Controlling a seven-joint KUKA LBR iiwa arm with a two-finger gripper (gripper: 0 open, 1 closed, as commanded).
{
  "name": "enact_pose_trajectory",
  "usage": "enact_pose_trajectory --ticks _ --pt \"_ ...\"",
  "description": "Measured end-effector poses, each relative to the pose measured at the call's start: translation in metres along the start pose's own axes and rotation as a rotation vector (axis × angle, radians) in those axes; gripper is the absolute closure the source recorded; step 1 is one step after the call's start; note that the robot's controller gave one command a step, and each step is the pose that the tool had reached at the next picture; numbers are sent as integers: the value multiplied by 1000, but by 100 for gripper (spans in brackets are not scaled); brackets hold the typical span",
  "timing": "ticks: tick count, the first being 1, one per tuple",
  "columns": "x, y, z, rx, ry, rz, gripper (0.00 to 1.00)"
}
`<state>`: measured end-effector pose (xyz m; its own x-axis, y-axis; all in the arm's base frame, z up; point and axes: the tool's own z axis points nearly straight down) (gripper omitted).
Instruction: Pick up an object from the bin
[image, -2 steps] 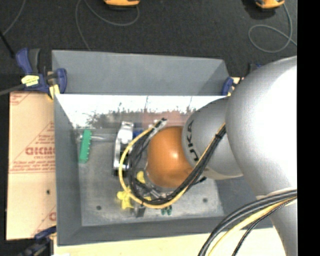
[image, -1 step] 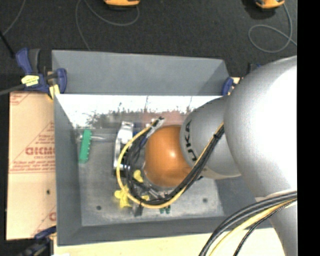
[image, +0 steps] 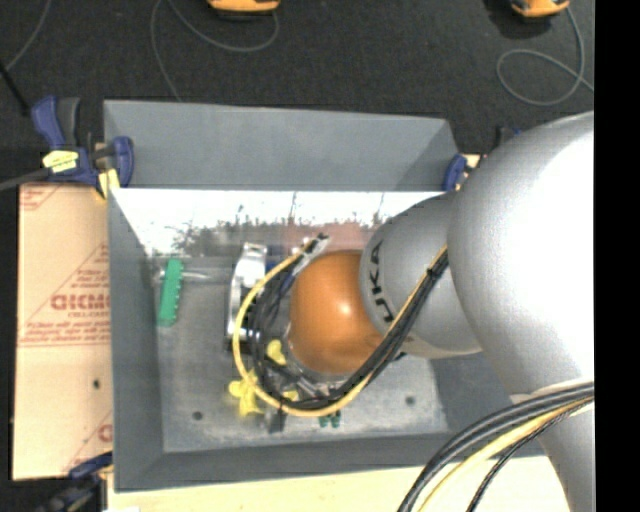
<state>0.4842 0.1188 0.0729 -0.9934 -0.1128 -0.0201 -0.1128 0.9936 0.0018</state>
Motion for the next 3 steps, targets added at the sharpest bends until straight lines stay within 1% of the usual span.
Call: enact_pose_trajectory --ticks 3 --pt "0 0 0 -1 0 4 100"
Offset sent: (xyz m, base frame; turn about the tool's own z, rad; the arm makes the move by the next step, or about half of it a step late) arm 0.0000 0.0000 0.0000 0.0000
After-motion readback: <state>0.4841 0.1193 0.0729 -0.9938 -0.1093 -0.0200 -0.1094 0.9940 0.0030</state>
